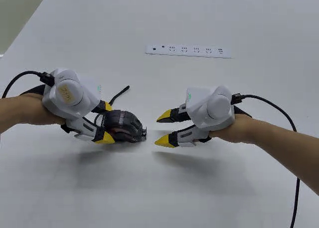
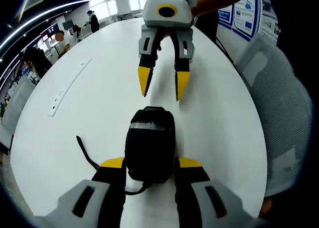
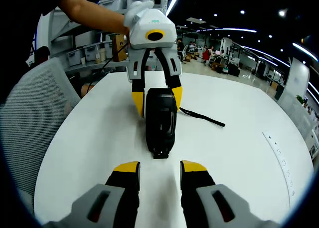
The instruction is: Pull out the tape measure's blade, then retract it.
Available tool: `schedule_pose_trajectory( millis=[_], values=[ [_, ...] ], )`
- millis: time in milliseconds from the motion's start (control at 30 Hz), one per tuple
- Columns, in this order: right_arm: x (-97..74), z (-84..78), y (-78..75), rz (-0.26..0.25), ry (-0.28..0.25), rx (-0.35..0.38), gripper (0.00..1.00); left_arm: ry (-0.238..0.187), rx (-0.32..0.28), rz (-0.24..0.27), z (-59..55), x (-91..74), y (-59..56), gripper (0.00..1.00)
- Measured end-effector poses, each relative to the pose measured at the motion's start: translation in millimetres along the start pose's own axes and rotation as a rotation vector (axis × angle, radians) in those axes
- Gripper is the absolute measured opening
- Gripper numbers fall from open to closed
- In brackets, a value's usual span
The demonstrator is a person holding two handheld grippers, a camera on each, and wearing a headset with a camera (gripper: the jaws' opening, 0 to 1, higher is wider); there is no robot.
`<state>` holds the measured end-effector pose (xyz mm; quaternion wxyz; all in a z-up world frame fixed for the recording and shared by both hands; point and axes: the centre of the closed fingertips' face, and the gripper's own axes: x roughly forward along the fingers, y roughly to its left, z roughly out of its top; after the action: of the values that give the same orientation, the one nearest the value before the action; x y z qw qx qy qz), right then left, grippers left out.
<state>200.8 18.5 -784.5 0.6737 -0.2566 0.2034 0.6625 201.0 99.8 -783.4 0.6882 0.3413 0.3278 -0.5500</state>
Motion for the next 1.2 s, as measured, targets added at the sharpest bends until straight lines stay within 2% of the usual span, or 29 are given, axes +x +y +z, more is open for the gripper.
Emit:
schedule_pose_trajectory(
  millis=[400,800,1200],
  values=[
    [19.5,6.5,2.8,0.025,0.005,-0.011,0.28,0.010,0.015,-0.019,-0.4,2.6,-0.2,0.29],
    [36.3,-0.3,-1.7,0.040,0.038,-0.009,0.22,0.009,0.011,-0.026,0.5,3.7,-1.3,0.29],
    [40.2,-1.7,-3.3,0.056,0.053,0.008,0.16,0.015,0.018,-0.031,0.4,5.3,-2.1,0.29]
  ],
)
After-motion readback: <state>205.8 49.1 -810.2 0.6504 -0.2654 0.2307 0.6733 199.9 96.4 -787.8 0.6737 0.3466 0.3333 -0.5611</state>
